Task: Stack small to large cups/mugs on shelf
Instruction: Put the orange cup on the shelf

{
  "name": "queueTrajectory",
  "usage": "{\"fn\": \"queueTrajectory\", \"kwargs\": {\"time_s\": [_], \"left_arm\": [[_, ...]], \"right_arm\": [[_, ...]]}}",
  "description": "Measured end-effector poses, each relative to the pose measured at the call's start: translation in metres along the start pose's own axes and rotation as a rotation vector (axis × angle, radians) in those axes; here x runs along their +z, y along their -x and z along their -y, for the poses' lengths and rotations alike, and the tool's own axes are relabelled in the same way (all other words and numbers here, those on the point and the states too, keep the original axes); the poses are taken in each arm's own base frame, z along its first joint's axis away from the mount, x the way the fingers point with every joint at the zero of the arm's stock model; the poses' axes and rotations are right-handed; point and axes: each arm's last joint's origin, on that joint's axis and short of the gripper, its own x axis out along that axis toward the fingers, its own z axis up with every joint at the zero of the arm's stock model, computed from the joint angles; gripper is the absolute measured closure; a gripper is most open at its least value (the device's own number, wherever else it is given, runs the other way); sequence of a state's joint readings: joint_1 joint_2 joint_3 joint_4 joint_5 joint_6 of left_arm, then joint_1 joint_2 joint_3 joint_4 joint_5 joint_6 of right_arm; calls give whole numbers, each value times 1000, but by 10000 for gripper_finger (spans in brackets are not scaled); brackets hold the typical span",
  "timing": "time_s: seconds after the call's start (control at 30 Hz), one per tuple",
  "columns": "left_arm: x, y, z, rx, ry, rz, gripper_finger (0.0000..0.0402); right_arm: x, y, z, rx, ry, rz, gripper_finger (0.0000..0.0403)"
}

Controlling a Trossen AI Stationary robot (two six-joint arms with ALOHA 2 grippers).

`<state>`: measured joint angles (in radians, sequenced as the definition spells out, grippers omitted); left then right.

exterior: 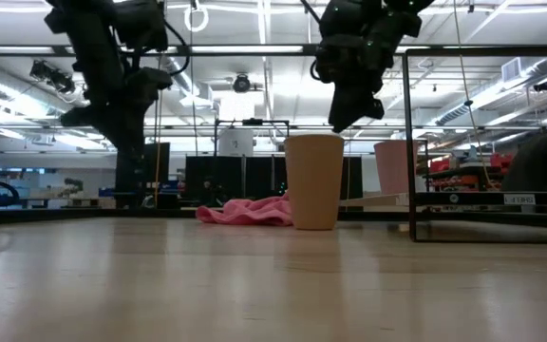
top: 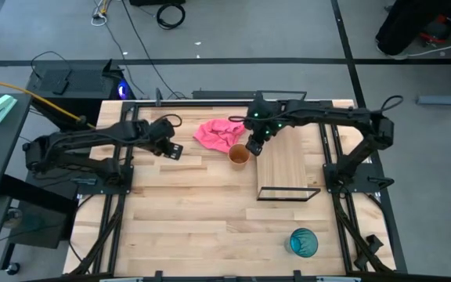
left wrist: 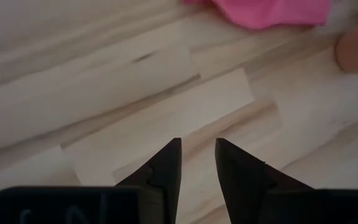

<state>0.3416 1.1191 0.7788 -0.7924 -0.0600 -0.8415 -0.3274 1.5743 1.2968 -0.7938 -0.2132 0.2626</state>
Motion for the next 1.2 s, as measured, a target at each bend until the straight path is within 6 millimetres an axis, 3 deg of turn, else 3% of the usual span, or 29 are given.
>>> {"fn": "queueTrajectory", "kwargs": {"time_s": [0.43, 0.7, 0.97, 1.2], "left_arm": [[-2, -7, -2, -12, 13, 3, 303], [-2, -7, -2, -16, 13, 8, 305], [0, -7, 1, -39, 14, 27, 306], [0, -7, 1, -40, 14, 28, 313]], "right_arm": [[-3, -29, -9, -30, 29, -70, 285], [-2, -27, -9, -37, 26, -51, 285], [2, -43, -7, -49, 27, -57, 285], [2, -44, -7, -49, 25, -54, 285]]}}
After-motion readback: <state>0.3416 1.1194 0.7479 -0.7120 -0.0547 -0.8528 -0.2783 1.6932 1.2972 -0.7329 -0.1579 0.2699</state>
